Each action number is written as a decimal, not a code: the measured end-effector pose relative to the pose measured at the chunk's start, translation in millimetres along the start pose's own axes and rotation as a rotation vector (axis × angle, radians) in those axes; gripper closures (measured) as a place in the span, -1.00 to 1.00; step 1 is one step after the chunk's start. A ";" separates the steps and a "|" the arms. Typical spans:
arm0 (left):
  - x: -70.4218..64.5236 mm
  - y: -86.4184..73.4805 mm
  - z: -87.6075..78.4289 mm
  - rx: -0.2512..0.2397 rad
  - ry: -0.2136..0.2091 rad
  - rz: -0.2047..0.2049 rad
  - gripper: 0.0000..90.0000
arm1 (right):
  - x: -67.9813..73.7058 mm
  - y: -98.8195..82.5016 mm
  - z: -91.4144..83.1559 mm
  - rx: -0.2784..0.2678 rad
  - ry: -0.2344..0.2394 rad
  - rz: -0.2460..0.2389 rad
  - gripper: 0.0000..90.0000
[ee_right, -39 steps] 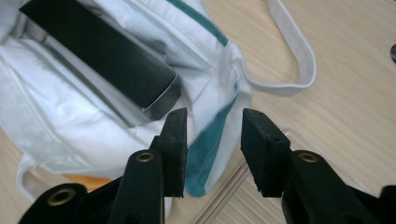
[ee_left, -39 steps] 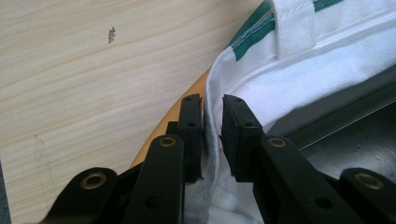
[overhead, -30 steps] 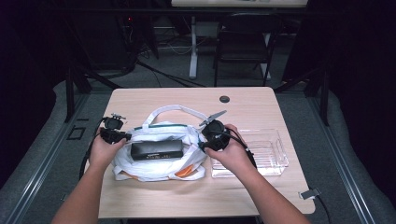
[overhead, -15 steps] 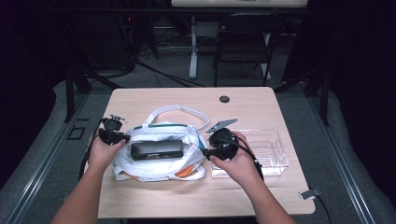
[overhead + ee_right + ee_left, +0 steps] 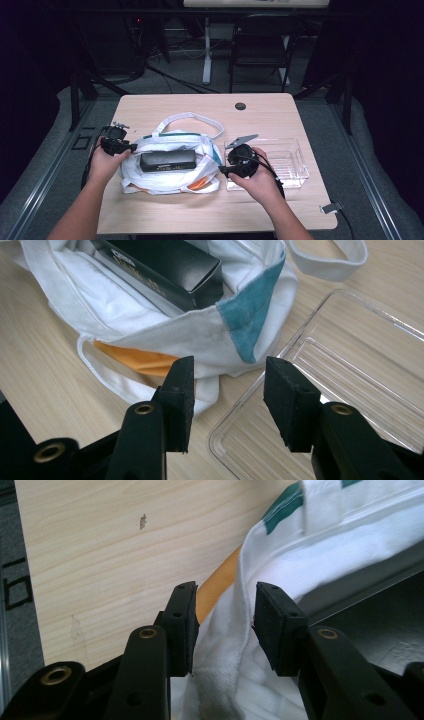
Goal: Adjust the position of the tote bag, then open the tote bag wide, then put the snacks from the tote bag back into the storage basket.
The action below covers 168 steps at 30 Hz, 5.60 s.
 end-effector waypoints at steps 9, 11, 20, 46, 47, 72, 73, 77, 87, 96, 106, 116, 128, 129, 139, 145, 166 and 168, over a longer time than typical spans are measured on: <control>-4.0 -0.8 -13.6 -0.053 -0.002 0.034 0.25 | -1.0 -7.1 2.3 -0.006 0.004 0.003 0.22; -3.2 -0.6 -17.1 -0.063 -0.008 0.040 0.22 | -0.7 -7.4 1.3 -0.008 0.004 -0.005 0.22; -3.5 -1.9 -29.7 -0.103 0.016 0.140 0.11 | 2.6 -9.0 0.0 -0.013 0.006 -0.017 0.21; -26.6 0.6 -57.5 -0.034 -0.062 0.374 0.08 | 4.4 -12.1 -0.2 -0.027 -0.011 -0.036 0.14; -28.0 1.0 -56.9 -0.028 -0.061 0.383 0.08 | 4.5 -12.2 0.1 -0.027 -0.010 -0.037 0.14; -57.8 14.9 -40.8 0.127 -0.055 0.649 -0.01 | 5.0 -13.0 3.2 -0.029 -0.018 -0.050 0.11; -58.5 15.2 -40.3 0.124 -0.059 0.648 -0.05 | 5.1 -13.0 3.4 -0.030 -0.019 -0.049 0.11; -63.1 15.3 -36.2 0.150 -0.061 0.697 -0.14 | 4.7 -13.3 4.2 -0.025 -0.025 -0.053 0.09; -77.0 15.2 -25.3 0.217 -0.069 0.813 -0.22 | 3.8 -12.5 6.9 -0.023 -0.030 -0.064 0.06; -79.6 19.6 -14.9 0.267 -0.061 0.840 -0.24 | 1.7 -12.4 4.1 -0.041 -0.037 -0.053 0.06; -85.6 21.0 -1.0 0.324 -0.073 0.872 -0.24 | 1.3 -12.7 3.6 -0.041 -0.033 -0.058 0.05; -87.8 21.3 14.5 0.361 -0.087 0.889 -0.26 | 0.5 -13.1 4.3 -0.044 -0.036 -0.055 0.04; -90.6 19.2 28.9 0.397 -0.093 0.918 -0.24 | 1.6 -14.0 6.0 -0.040 -0.033 -0.058 0.04; -91.0 18.5 30.4 0.399 -0.093 0.914 -0.25 | 1.8 -14.1 6.0 -0.040 -0.035 -0.056 0.04; -92.5 16.8 37.9 0.411 -0.093 0.933 -0.25 | 0.9 -17.2 5.2 -0.041 -0.042 -0.054 0.04; -93.7 13.7 37.4 0.406 -0.093 0.949 -0.19 | 0.9 -19.2 5.7 -0.039 -0.048 -0.050 0.04; -94.2 7.6 27.9 0.344 -0.081 1.012 -0.05 | 0.0 -18.9 8.4 -0.033 -0.050 -0.051 0.03; -94.2 7.1 26.6 0.341 -0.079 1.009 -0.04 | -0.4 -19.0 8.2 -0.034 -0.051 -0.049 0.03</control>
Point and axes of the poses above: each handheld gripper's, and its own axes: z roughly forward along the jaws, y roughly out of its top, x roughly to its left, the point moved 4 cm from there along z, roughly forward along the jaws, and after that the axes turned 5 degrees about x, right-handed, at the moved point
